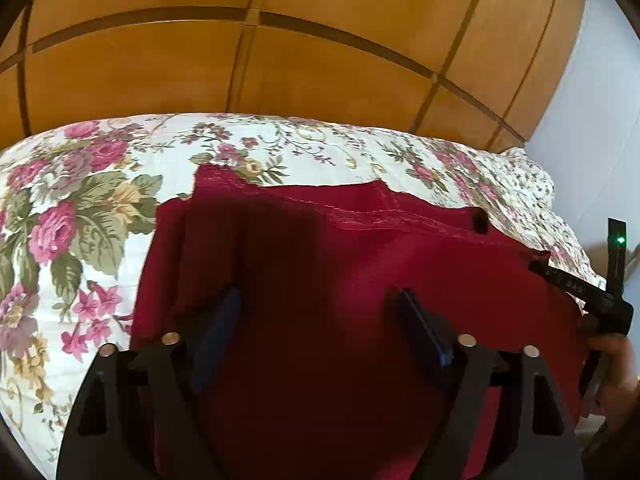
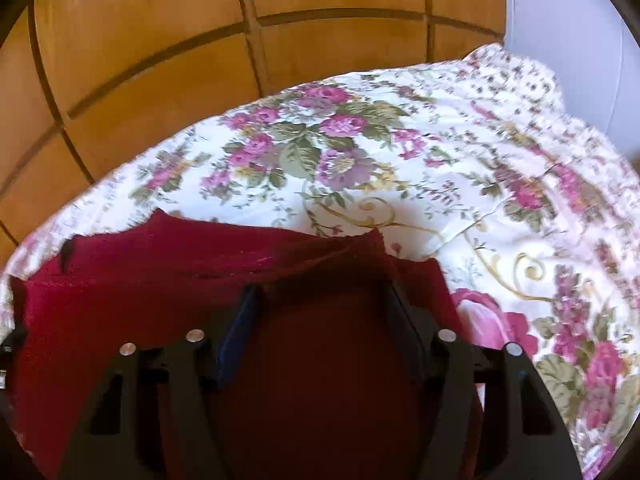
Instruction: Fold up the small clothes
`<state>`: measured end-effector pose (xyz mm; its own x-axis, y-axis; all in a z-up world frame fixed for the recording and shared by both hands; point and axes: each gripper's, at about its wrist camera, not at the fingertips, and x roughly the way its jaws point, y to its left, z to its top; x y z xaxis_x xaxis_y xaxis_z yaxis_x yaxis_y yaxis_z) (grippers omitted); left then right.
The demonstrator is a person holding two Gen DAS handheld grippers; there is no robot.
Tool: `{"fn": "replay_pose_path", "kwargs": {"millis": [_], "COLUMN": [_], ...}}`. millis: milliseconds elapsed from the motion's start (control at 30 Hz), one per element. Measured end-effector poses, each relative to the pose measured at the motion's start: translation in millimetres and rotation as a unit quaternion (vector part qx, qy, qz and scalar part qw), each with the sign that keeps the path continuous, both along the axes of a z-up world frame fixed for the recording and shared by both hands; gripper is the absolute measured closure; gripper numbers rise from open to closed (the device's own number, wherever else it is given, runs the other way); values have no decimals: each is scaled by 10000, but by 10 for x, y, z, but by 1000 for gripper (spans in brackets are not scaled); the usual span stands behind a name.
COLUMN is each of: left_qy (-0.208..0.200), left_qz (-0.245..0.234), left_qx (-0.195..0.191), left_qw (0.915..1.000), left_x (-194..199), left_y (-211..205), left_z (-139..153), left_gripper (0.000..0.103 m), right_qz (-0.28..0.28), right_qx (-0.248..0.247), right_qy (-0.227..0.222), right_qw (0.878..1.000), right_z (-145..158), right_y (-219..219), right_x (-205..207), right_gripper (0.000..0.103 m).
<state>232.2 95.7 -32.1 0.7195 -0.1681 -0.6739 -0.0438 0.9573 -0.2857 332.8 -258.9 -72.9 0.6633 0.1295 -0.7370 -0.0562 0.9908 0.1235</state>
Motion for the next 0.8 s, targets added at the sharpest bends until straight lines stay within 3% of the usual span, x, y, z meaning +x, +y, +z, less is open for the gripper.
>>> {"fn": "replay_pose_path", "kwargs": {"millis": [100,133,167,333,500,633,700,800], "left_qy": [-42,-74,-111,-151,-165,-106,-218,-427], "left_qz": [-30,-61,-98,-149,-173,-127,2,480], "left_qx": [3,-13,-35,-30,169,403,503,720], "left_qw": [10000,10000,9999,9998,9996,9991,9985,9953], "left_x": [-5,-12,-27,-42,-83,-159,-270,-453], "left_y": [-22,-28,-33,-52,-124,-175,-154,-25], "left_z": [8,14,20,29,57,130,194,261], "left_gripper": [18,17,14,11,4,4,4,4], "right_qz": [-14,-217,-368,-287,327,569,526,399], "right_qx": [348,319,310,477,154,-286,-525,-65], "right_qy": [-166,-225,-300,-485,-763,-604,-238,-190], "right_qw": [9993,9990,9984,9973,9964,9961,9970,9990], "right_z": [56,93,121,314,442,313,131,7], "right_y": [-98,-132,-166,-109,241,433,448,336], "right_x": [-119,-199,-287,-669,-1095,-1175,-1102,-1029], "right_gripper": [25,13,11,11,2,2,2,2]}}
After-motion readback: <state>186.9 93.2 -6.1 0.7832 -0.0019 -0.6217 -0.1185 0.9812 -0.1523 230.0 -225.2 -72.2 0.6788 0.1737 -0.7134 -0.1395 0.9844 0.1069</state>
